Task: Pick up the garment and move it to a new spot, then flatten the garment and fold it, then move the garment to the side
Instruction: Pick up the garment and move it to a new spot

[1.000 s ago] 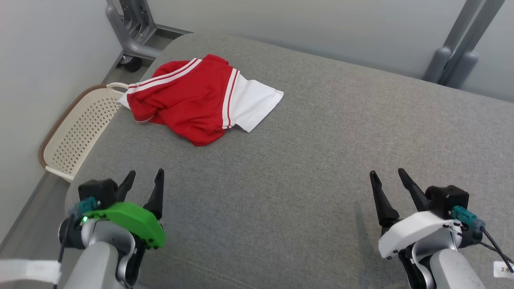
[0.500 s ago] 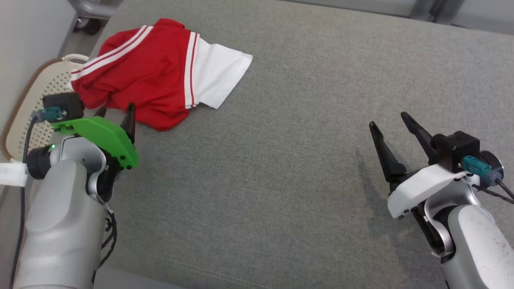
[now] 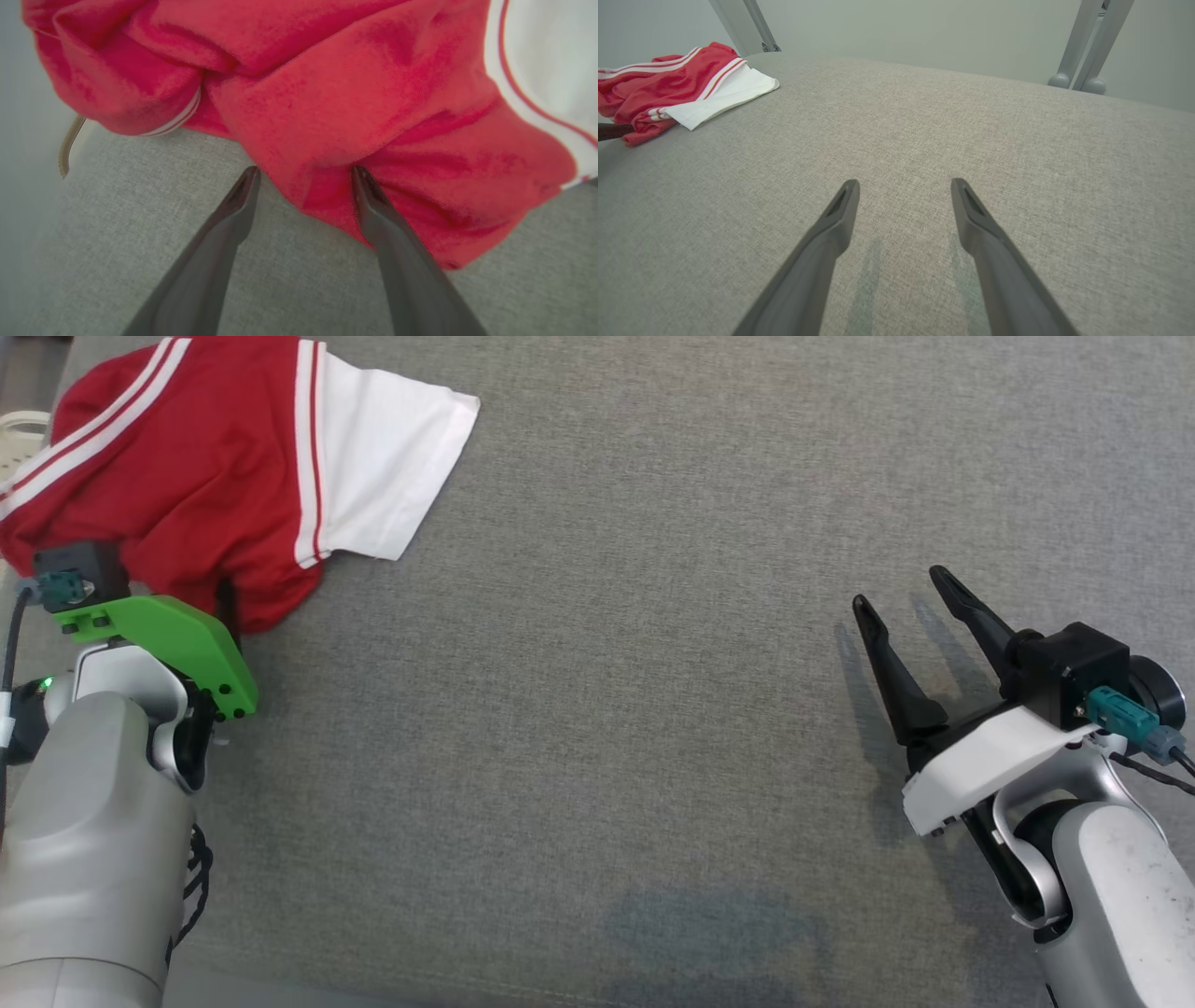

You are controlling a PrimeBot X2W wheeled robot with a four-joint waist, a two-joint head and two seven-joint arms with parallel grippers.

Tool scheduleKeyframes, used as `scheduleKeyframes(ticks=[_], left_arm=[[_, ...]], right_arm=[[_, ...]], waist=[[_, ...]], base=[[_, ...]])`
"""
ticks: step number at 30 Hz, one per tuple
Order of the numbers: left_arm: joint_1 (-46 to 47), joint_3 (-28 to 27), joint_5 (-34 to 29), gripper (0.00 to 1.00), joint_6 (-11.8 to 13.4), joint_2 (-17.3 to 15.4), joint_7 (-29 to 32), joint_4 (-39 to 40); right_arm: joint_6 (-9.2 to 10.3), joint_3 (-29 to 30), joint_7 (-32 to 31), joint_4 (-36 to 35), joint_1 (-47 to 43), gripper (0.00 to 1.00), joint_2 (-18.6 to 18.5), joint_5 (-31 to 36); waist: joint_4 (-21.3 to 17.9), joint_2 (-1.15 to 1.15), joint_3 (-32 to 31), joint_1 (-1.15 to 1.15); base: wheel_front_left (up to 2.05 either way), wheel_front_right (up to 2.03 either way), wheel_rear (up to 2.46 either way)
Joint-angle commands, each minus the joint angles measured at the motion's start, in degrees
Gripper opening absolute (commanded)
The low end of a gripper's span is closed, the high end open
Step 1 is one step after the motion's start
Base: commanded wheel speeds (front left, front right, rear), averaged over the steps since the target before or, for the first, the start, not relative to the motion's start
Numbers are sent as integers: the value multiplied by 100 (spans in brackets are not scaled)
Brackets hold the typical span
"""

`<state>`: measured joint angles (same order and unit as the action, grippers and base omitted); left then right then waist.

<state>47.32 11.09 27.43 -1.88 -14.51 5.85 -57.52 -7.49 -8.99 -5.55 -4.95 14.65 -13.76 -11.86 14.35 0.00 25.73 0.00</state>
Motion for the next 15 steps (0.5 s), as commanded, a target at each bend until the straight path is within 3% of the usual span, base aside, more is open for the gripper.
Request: scheduleKeyframes(ticks=[1, 3, 4, 5, 6, 15], left_arm=[[91, -18, -11, 100, 72, -35, -37, -97], [125, -33, -5, 100, 90, -65, -77, -230], [161, -57, 37, 80, 87, -61, -106, -278], [204, -68, 44, 33, 94, -75, -156, -313], [238, -80, 52, 0, 87, -85, -231, -332], [573, -76, -10, 0, 194, -72, -1006, -331]], right_arm=[[0, -28, -24, -34, 68, 100, -29, 47], [0, -62, -23, -48, 54, 100, -51, 47], [0, -64, -29, -53, 39, 100, -66, 46], [0, -68, -30, -52, 23, 100, -72, 43], [0, -70, -29, -43, 5, 100, -73, 39], [0, -147, 253, 349, -148, 100, 186, -84]], waist=[[-176, 0, 90, 0], [-223, 0, 81, 0], [-236, 0, 75, 0], [-245, 0, 64, 0], [-253, 0, 47, 0], [-316, 0, -556, 0]], base=[[0, 0, 0], [0, 0, 0], [0, 0, 0], [0, 0, 0], [0, 0, 0], [0, 0, 0]])
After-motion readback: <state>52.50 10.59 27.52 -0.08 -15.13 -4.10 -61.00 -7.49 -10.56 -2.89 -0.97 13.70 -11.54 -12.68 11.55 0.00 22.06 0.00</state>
